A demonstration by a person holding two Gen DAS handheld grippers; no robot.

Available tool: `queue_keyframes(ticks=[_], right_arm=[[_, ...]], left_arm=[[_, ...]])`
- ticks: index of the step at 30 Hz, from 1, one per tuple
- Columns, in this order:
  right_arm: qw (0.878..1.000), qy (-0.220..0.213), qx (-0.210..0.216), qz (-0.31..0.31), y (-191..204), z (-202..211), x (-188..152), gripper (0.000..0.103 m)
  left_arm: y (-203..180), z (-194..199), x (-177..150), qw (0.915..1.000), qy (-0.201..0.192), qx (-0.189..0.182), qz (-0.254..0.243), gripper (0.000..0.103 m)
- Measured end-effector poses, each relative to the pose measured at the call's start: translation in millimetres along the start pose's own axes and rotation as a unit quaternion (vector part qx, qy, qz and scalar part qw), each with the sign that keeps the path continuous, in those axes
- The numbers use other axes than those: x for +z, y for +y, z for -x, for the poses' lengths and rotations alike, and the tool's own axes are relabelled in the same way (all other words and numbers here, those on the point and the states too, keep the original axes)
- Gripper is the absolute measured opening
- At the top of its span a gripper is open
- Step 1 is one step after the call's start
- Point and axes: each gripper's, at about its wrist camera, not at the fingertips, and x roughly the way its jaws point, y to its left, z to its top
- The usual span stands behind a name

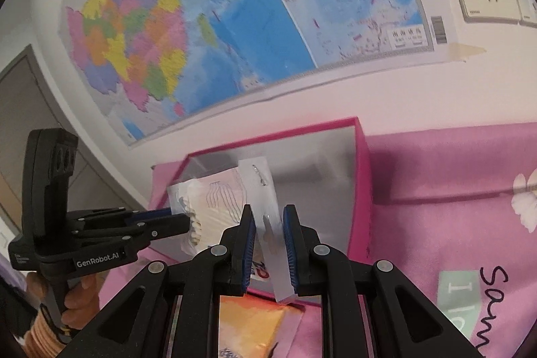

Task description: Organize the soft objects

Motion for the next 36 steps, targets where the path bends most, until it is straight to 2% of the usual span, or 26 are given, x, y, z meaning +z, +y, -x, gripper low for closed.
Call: queue_keyframes(ticks=[3,5,10,14,16,19,23,28,30,32,36], right_arm=[[1.000,0.010,-0.018,-0.002,-2,-6,-1,0.025],[0.999,0.018,-0.031,-0.003,-4,-10,-1,0.039],[0.998,0.011,-0.057,0.012,0,-3,-4,0.049],[0.998,-0.004,-0.060,0.034,10,15,-10,0.049],[0.998,-0.008,-0.034,0.046,18,30,-17,0.050],[0.997,-0.003,0.008,0.071,34,50,-31,0.053],[0.993,0.017,0.062,0.103,61,68,-54,0.057],[0.983,0.055,0.119,0.131,92,78,-91,0.058],[0.979,0.069,0.135,0.135,101,79,-106,0.058],[0.976,0.086,0.145,0.139,107,78,-119,0.058],[0.970,0.120,0.138,0.163,125,70,-146,0.058]], left_arm=[[4,-8,1,0.9999,0.012,0.004,0.011,0.022],[7,-9,2,0.9997,0.012,0.006,0.020,0.024],[12,11,-5,0.9995,-0.020,0.010,0.020,0.024],[15,42,-19,0.9979,-0.062,0.008,0.013,0.024],[19,58,-28,0.9965,-0.082,-0.001,0.012,0.026],[30,84,-49,0.9937,-0.110,-0.013,0.015,0.035],[41,105,-88,0.9925,-0.120,-0.021,0.011,0.038],[55,96,-132,0.9953,-0.093,-0.013,0.023,0.041],[60,89,-145,0.9964,-0.078,-0.021,0.028,0.041],[65,81,-161,0.9971,-0.062,-0.025,0.038,0.041],[73,70,-184,0.9967,-0.043,-0.037,0.058,0.041]])
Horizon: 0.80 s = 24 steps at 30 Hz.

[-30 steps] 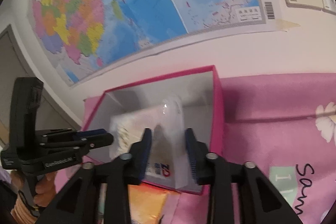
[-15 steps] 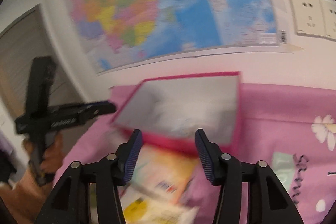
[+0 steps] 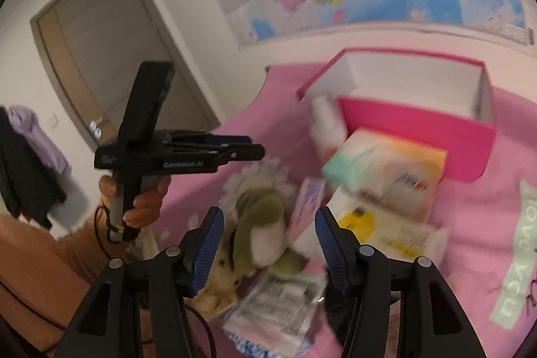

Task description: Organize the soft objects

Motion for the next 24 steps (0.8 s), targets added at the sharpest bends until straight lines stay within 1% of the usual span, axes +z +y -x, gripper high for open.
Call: queue_keyframes(ticks=[3,8,11,15,17,18,20,24], right_arm=[[1.000,0.021,0.006,-0.004,8,-13,-12,0.058],[0.998,0.050,0.011,-0.036,8,-34,-31,0.058],[0.997,0.056,0.000,-0.048,7,-43,-36,0.058],[0.997,0.054,-0.012,-0.053,11,-56,-36,0.058],[0.998,0.045,-0.025,-0.044,16,-58,-35,0.057],[0.998,0.042,-0.033,-0.041,18,-58,-36,0.056],[0.997,0.041,-0.045,-0.040,17,-60,-35,0.048],[0.998,0.034,-0.041,-0.042,14,-58,-36,0.043]], left_arm=[[7,-2,-13,0.9998,0.004,-0.014,0.015,0.041],[14,-6,-27,0.9991,0.012,-0.030,0.028,0.041],[19,-5,-30,0.9982,0.010,-0.045,0.039,0.041],[23,-5,-31,0.9975,0.009,-0.054,0.045,0.041],[22,-5,-31,0.9975,0.008,-0.057,0.043,0.041],[22,-4,-32,0.9974,0.008,-0.058,0.042,0.041],[22,-4,-32,0.9973,0.009,-0.061,0.041,0.041],[22,-2,-33,0.9968,0.009,-0.071,0.036,0.041]])
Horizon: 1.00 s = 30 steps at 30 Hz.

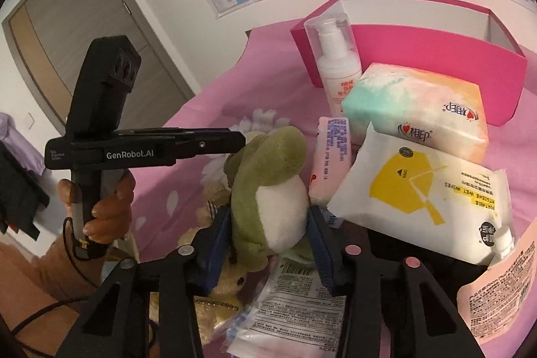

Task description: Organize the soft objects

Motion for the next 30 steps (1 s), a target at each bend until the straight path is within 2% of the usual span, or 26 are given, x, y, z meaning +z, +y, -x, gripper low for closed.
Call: queue_keyframes(ticks=[16,23,30], right_arm=[[0.992,-0.065,0.086,-0.071,-27,50,21,0.040],[0.984,-0.089,0.114,-0.101,-41,55,34,0.040],[0.982,-0.100,0.130,-0.098,-45,62,42,0.040]], left_arm=[[-15,34,-2,0.9949,-0.029,-0.093,-0.026,0.043],[-30,33,-6,0.9919,-0.024,-0.109,-0.061,0.045],[-46,28,13,0.9887,-0.031,-0.127,-0.074,0.045]])
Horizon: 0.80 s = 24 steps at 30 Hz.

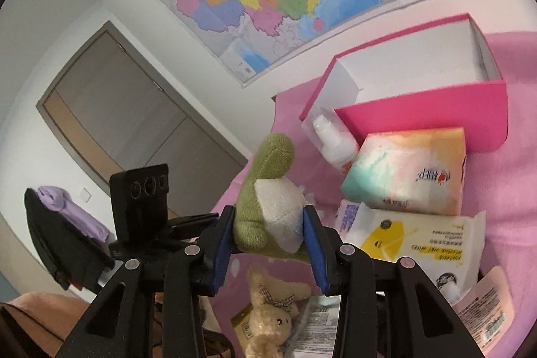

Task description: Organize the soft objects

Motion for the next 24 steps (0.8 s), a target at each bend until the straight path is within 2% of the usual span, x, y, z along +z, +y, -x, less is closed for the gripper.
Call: queue_keyframes(ticks=[8,13,18,24], right_arm=[[0.999,-0.031,0.005,0.011,1,23,24,0.040],[0.998,-0.058,0.015,0.033,7,33,54,0.040],[0.996,-0.075,0.023,0.045,5,29,85,0.040],[0.996,-0.070,0.039,0.031,-14,2,118,0.040]], left_arm=[[-23,6,39,0.9990,-0.030,0.008,-0.031,0.045],[-31,14,77,0.9969,-0.051,0.043,-0.042,0.045],[-23,15,109,0.9941,-0.062,0.077,-0.044,0.045],[4,-1,132,0.9917,-0.047,0.116,-0.032,0.046]])
